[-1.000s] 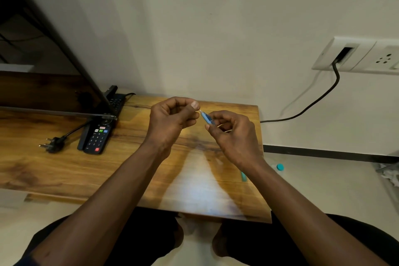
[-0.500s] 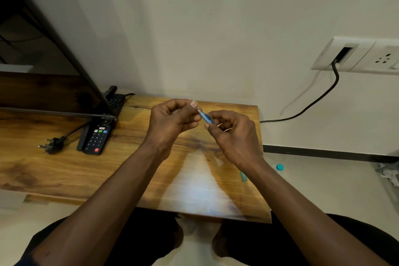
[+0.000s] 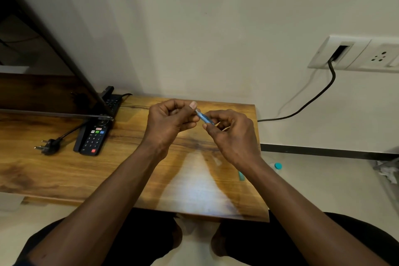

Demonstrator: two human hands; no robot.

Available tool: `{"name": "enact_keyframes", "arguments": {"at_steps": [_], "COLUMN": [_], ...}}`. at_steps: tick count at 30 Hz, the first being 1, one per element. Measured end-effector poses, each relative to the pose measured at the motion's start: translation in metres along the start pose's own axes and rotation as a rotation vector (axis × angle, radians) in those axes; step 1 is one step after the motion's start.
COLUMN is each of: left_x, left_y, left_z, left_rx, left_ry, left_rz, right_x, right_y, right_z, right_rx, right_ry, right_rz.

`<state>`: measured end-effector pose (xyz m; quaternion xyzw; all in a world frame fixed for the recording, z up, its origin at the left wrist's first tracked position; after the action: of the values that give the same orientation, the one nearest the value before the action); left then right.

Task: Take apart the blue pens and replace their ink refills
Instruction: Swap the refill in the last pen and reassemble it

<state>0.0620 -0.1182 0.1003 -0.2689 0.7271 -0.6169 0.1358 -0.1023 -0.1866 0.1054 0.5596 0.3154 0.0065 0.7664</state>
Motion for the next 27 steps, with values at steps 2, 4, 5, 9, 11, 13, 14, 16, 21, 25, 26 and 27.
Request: {"name": "enact_keyframes", "arguments": {"at_steps": [2, 4, 5, 9, 11, 13, 14, 16, 21, 25, 26, 27], "left_x": [0.001, 0.001, 0.001, 0.002, 0.003, 0.005, 0.005, 0.005, 0.009, 0.011, 0.011, 0.011], "left_y": [-0.001, -0.002, -0.002, -0.001, 0.001, 0.002, 0.003, 0.003, 0.008, 0.003, 0.001, -0.002], "left_z": [0.0, 0.0, -0.001, 0.0, -0.001, -0.001, -0.001, -0.002, -0.004, -0.005, -0.005, -0.005], "left_rx": [0.007, 0.011, 0.012, 0.001, -0.01, -0.017, -0.019, -0.025, -0.073, -0.09, -0.072, -0.049], "left_ry": [0.008, 0.024, 0.029, 0.037, 0.039, 0.043, 0.045, 0.049, 0.104, 0.14, 0.137, 0.13], "left_rz": [0.004, 0.001, -0.005, -0.027, -0.036, -0.043, -0.042, -0.043, -0.044, -0.05, -0.032, -0.016], "right_x": [-0.001, 0.0, 0.0, -0.001, 0.0, 0.001, 0.001, 0.0, -0.003, -0.005, -0.004, -0.003], "right_y": [0.0, 0.001, 0.001, 0.004, 0.004, 0.005, 0.005, 0.005, 0.001, 0.003, 0.003, 0.003], "right_z": [0.0, -0.001, 0.0, -0.001, -0.001, -0.002, -0.002, -0.002, -0.002, 0.0, 0.001, 0.002], "right_rx": [-0.011, -0.02, -0.025, -0.046, -0.047, -0.043, -0.043, -0.041, 0.02, 0.04, 0.052, 0.069], "right_ry": [-0.008, -0.018, -0.022, -0.028, -0.028, -0.026, -0.025, -0.025, -0.033, -0.008, 0.003, 0.019], "right_rz": [0.002, 0.011, 0.013, 0.017, 0.018, 0.018, 0.018, 0.029, 0.068, 0.111, 0.13, 0.146]}}
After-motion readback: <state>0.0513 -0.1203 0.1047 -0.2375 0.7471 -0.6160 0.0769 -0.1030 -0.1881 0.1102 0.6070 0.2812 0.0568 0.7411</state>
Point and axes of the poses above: each hand's wrist, its own z-axis towards the middle knuckle, its own x-axis out of the palm, y = z × x, the point moved 4 cm from there along z, towards the middle knuckle, and after that the axes turned 4 degrees about -x, right-handed, at the moved point
